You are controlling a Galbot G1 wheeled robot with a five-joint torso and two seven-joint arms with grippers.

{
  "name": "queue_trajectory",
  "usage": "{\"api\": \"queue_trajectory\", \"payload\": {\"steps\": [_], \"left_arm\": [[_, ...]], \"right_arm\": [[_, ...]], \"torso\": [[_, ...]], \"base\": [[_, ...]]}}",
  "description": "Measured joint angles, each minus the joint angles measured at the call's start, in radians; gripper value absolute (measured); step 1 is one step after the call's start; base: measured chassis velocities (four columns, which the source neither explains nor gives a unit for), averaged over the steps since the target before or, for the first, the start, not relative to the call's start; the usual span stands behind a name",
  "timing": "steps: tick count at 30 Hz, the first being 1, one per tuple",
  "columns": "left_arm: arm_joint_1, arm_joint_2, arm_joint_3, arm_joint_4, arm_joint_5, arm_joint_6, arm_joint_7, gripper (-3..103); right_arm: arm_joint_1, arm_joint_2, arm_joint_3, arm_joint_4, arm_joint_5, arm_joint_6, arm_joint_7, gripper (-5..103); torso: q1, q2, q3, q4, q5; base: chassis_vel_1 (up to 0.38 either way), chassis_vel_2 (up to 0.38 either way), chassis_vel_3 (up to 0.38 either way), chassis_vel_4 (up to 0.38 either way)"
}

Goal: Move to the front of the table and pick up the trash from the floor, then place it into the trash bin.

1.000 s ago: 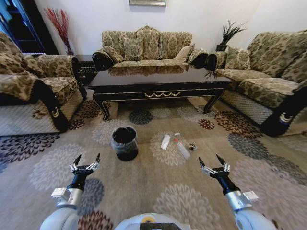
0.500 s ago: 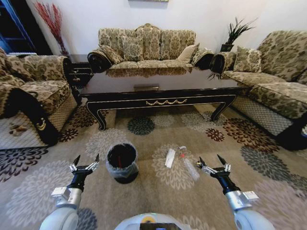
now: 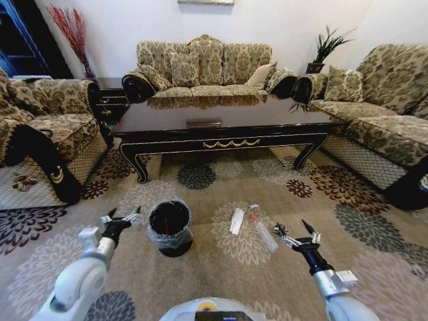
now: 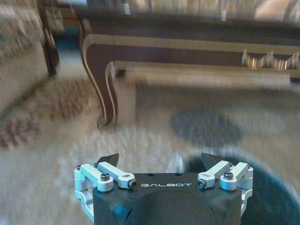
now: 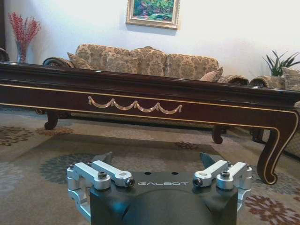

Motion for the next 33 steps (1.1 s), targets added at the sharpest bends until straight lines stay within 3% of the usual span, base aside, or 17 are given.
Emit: {"api": "queue_trajectory", "payload": {"steps": [1, 4, 8, 13, 20, 22, 24, 28, 30, 33], "left_arm": [[0.000, 0.000, 0.000, 0.000, 0.000, 0.000, 0.000, 99], [-0.047, 0.058, 0.039, 0.036, -0.066, 0.069, -0.032, 98], [-0.083, 0.076, 0.082, 0.078, -0.094, 0.081, -0.036, 98], [-0.161, 0.055, 0.178, 0.147, -0.127, 0.094, -0.038, 98], [-0.251, 0.013, 0.285, 0.230, -0.099, 0.093, -0.048, 96], [-0.242, 0.009, 0.285, 0.231, -0.106, 0.099, -0.056, 87], [-0.236, 0.010, 0.283, 0.231, -0.107, 0.101, -0.057, 87], [-0.191, 0.022, 0.254, 0.233, -0.114, 0.109, -0.050, 65], [-0.189, 0.022, 0.251, 0.234, -0.115, 0.110, -0.050, 65], [-0.194, 0.022, 0.244, 0.235, -0.128, 0.110, -0.057, 49]], "right_arm": [[0.000, 0.000, 0.000, 0.000, 0.000, 0.000, 0.000, 100], [0.009, -0.005, -0.011, -0.010, 0.000, -0.001, 0.001, 100], [0.017, -0.011, -0.025, -0.018, 0.000, -0.002, 0.001, 100], [0.020, -0.011, -0.030, -0.017, 0.000, -0.005, 0.003, 100], [0.013, -0.007, -0.025, -0.010, 0.001, -0.008, 0.006, 100], [0.010, -0.005, -0.020, -0.010, 0.001, -0.008, 0.007, 100], [0.009, -0.005, -0.020, -0.010, 0.002, -0.008, 0.007, 100], [0.016, -0.006, -0.021, -0.020, 0.007, -0.011, 0.008, 100], [0.018, -0.005, -0.023, -0.020, 0.007, -0.013, 0.011, 100], [0.031, -0.004, -0.032, -0.021, 0.002, -0.019, 0.020, 100]], "torso": [[0.000, 0.000, 0.000, 0.0000, 0.0000], [0.000, 0.000, 0.000, 0.0000, 0.0005], [0.000, 0.000, 0.000, 0.0001, 0.0003], [0.000, 0.000, 0.000, -0.0001, 0.0001], [0.000, 0.000, 0.000, -0.0003, 0.0001], [0.000, 0.000, 0.000, -0.0003, 0.0003], [0.000, 0.000, 0.000, -0.0002, 0.0004], [0.000, 0.000, 0.000, 0.0002, 0.0003], [0.000, 0.000, 0.000, 0.0001, 0.0003], [0.000, 0.000, 0.000, 0.0000, 0.0003]], "base": [[0.000, 0.000, 0.000, 0.000], [0.000, 0.000, 0.000, 0.000], [0.000, 0.000, 0.000, 0.000], [0.000, 0.000, 0.000, 0.000], [0.000, 0.000, 0.000, 0.000], [0.000, 0.000, 0.000, 0.000], [0.000, 0.000, 0.000, 0.000], [0.000, 0.000, 0.000, 0.000], [0.000, 0.000, 0.000, 0.000], [0.000, 0.000, 0.000, 0.000]]}}
